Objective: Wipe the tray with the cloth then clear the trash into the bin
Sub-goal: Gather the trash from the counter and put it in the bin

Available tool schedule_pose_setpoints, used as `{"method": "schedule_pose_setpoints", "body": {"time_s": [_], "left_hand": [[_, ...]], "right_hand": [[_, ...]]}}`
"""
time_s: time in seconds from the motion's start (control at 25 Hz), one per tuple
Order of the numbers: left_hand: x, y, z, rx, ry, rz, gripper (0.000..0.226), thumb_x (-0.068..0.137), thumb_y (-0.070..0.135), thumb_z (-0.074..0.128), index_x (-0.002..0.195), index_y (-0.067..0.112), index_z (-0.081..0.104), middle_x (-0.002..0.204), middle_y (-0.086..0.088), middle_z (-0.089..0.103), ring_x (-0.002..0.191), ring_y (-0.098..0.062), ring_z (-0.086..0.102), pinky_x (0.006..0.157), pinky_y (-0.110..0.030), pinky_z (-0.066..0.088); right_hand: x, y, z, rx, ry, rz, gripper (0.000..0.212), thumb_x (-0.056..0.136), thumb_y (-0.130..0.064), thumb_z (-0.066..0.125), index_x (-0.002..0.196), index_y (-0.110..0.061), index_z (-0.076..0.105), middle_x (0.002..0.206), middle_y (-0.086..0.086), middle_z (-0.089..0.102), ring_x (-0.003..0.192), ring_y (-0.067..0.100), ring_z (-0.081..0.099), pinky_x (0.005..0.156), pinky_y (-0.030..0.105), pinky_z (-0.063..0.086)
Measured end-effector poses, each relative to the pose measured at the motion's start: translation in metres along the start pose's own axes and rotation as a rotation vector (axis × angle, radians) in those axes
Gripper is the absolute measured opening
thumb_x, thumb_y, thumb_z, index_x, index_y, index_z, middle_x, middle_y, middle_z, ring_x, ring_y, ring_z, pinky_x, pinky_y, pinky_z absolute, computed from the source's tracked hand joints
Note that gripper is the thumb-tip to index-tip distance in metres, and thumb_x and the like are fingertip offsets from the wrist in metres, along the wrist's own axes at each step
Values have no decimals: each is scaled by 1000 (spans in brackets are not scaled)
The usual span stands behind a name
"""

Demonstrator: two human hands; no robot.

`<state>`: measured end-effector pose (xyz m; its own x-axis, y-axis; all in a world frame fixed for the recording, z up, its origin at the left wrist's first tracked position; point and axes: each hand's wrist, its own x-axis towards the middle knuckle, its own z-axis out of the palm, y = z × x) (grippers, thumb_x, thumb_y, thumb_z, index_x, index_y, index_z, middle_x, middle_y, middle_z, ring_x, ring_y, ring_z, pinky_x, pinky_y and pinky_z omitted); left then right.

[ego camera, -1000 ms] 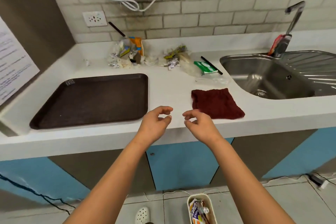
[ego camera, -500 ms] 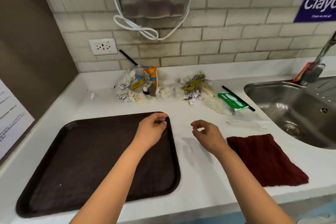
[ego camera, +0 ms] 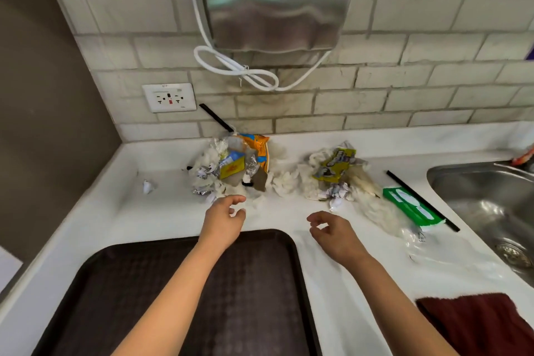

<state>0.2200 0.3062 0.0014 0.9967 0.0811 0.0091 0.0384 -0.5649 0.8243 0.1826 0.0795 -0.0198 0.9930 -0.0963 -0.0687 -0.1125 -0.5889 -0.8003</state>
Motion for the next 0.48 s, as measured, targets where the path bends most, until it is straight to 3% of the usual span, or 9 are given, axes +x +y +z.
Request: {"method": "schedule_pose_setpoints", "body": {"time_s": [0.16,0.28,0.48], "left_hand": [[47,-7,6,112,89,66,35,86,11,58,121,15,58,127,-9,52,114,-24,53,92,-21,37],[86,-7,11,169,136,134,41,85,13,58,126,16,55,129,-10,51,115,-25,52,93,-25,41],[136,-17,17,255,-4,109,67,80,30,65,140,20,37,142,-6,38,130,-22,40,105,-27,36]], "right_hand": [[55,-21,13,-25,-49,-46,20,88,-9,53,104,-17,61,102,-2,58,58,6,51,52,9,39],[103,-46,30,-32,-21,-85,23,87,-8,54,108,-10,63,109,2,61,67,13,54,67,18,41],[153,-79,61,90,0,-116,19,86,-8,53,100,-18,63,98,1,58,85,15,55,73,17,41]]}}
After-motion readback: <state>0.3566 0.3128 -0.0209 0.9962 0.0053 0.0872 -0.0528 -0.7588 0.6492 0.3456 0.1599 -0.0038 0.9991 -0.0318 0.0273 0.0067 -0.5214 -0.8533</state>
